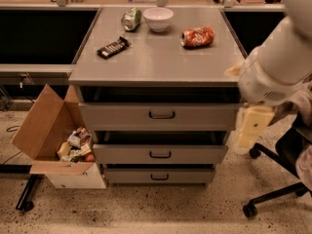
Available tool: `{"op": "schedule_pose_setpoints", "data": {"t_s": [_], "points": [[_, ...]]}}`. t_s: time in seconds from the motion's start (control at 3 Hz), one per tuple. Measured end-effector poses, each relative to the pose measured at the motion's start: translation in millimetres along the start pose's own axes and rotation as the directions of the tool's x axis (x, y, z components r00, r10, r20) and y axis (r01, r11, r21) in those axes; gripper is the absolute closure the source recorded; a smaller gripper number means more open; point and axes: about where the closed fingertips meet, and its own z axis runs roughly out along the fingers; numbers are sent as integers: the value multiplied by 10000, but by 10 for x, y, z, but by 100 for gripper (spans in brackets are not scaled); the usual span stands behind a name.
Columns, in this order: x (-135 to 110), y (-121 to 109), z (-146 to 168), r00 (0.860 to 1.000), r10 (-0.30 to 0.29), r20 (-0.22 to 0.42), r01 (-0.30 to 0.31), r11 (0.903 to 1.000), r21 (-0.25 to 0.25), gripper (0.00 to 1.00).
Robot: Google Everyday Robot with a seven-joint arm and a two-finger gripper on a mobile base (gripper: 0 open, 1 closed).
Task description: Open middle drawer
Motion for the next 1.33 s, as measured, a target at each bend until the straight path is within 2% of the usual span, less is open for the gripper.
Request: {"op": "schedule_pose_setpoints", "data": {"t_s": [0.33,0.67,1.0,1.33], "points": [[-188,205,892,9960,-722,524,758,9947,-700,0],[-224,394,1639,9972,-34,747,162,9852,-1709,0],[-209,402,1677,9979,-55,639,164,9849,-1724,0],[-59,437,2022,9997,-231,95,245,9831,-1814,0]]}}
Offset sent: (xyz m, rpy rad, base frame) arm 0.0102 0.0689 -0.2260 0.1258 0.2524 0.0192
